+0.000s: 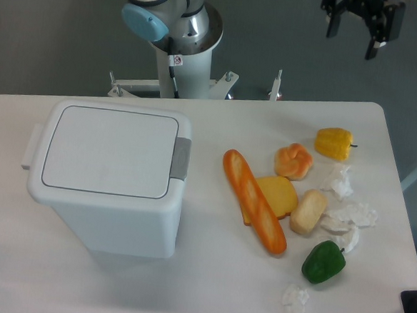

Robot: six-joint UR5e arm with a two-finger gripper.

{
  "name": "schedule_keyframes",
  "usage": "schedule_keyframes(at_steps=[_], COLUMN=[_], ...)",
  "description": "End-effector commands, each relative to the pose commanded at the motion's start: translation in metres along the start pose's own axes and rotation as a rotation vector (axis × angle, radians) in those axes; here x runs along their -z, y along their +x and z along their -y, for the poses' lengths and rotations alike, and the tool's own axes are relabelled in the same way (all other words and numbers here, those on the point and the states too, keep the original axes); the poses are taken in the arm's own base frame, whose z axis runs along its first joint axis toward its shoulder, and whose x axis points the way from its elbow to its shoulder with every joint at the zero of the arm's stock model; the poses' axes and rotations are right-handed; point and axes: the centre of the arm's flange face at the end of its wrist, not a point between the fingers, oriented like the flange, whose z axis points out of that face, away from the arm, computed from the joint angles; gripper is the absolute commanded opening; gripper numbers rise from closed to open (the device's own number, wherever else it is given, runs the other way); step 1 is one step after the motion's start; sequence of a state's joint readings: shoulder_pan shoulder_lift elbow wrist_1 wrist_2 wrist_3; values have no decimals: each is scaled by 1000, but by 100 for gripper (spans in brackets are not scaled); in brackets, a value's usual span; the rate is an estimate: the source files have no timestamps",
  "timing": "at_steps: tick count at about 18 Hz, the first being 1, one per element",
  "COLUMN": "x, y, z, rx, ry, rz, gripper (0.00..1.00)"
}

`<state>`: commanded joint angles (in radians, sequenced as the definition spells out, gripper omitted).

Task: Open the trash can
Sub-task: 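Move the open gripper down toward the trash can's grey latch tab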

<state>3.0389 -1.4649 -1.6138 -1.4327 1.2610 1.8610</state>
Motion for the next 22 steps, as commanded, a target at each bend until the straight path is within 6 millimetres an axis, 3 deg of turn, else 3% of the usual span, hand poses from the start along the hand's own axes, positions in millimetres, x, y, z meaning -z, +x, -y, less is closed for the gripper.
schedule_keyframes(at_steps=[9,12,22], x=[0,-7,-17], y=[-15,-19,-30], z=[47,71,122], rx=[227,306,621], ry=[36,54,135], rz=[61,47,38], gripper=[100,100,100])
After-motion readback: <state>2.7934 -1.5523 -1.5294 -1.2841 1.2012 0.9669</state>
